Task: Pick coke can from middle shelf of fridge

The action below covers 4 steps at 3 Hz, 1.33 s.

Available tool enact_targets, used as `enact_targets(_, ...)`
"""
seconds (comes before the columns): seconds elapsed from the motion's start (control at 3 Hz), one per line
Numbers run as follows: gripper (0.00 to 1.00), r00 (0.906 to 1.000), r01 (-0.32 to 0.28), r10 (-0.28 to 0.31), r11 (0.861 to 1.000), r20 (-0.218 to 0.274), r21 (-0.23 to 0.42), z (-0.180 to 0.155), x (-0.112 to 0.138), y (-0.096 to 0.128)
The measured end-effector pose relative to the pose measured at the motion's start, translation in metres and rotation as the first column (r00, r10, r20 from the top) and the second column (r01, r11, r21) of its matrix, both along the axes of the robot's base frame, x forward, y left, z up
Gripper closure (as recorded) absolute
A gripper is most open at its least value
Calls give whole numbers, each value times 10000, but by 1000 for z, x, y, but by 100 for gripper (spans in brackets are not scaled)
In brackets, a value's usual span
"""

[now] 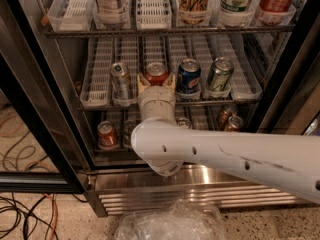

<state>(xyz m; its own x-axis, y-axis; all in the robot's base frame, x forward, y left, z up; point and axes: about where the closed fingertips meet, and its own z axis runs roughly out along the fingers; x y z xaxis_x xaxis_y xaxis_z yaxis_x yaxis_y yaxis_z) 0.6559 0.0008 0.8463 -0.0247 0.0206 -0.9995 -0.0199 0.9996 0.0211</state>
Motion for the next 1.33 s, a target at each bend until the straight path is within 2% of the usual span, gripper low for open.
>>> enact_targets(0.33, 53, 10000, 5, -5, 10000, 6, 7, 0, 0, 0)
enact_targets(0.67, 76, 10000, 4, -4, 10000, 6, 8, 0, 0, 0)
enact_targets(1.0, 98, 9998, -222, 221, 9991, 18, 356, 4, -9, -2)
enact_targets(1.33, 100, 9995, -325, 324, 9986, 49, 427, 6, -11, -1)
